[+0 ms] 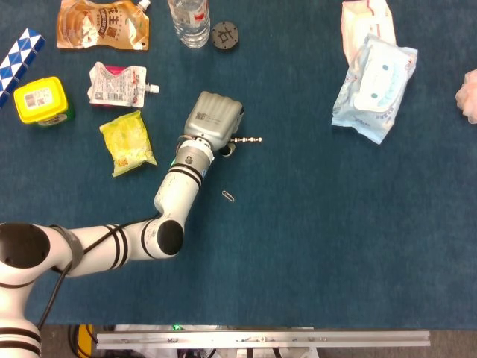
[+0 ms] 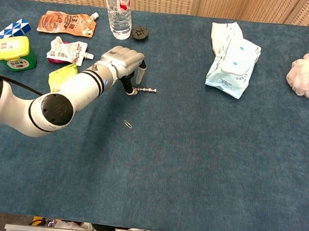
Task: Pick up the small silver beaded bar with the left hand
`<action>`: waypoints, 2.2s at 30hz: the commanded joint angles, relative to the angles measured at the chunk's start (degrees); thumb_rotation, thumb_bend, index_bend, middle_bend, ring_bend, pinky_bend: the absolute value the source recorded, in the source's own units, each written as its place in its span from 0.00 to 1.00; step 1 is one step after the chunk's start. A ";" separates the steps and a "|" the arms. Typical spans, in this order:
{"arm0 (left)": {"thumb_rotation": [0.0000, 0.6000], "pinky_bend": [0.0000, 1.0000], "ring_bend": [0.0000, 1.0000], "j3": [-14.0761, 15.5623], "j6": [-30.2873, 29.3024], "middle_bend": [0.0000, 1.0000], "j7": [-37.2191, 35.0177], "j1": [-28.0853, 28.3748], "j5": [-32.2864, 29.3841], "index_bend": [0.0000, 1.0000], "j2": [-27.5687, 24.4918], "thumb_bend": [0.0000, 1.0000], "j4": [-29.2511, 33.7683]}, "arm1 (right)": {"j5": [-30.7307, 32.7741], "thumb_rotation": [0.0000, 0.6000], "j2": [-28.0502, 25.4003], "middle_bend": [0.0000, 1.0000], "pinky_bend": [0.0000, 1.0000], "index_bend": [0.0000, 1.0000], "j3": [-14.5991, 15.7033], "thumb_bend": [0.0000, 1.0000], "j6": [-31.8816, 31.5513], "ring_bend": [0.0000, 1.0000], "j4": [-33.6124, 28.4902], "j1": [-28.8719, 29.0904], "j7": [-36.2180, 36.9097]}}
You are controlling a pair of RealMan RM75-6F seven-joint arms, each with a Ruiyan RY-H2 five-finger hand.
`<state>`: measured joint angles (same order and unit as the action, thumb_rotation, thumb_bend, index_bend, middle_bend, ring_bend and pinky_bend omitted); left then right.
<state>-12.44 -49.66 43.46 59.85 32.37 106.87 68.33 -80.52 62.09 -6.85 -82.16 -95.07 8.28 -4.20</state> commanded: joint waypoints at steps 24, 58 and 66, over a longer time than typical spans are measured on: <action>0.96 1.00 0.95 1.16 0.71 0.92 3.97 2.14 -4.36 0.53 0.35 0.29 -1.46 | -0.16 1.00 -0.22 0.33 0.32 0.16 -0.38 0.19 -0.84 0.31 0.49 -0.54 1.07; 1.00 1.00 0.95 5.53 -2.43 0.92 -7.14 -5.75 9.22 0.58 -15.18 0.33 18.50 | -1.95 1.00 -0.04 0.33 0.32 0.16 -0.79 0.19 -1.84 0.32 0.18 -0.44 1.80; 1.00 1.00 0.95 8.18 -4.67 0.93 -10.75 -9.36 14.95 0.58 -21.04 0.33 26.50 | -2.15 1.00 0.18 0.33 0.32 0.16 -0.77 0.19 -1.63 0.33 0.62 -0.26 2.47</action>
<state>-5.06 -53.59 33.48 51.39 46.15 86.95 93.61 -82.66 62.26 -7.62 -83.80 -94.46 8.02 -1.73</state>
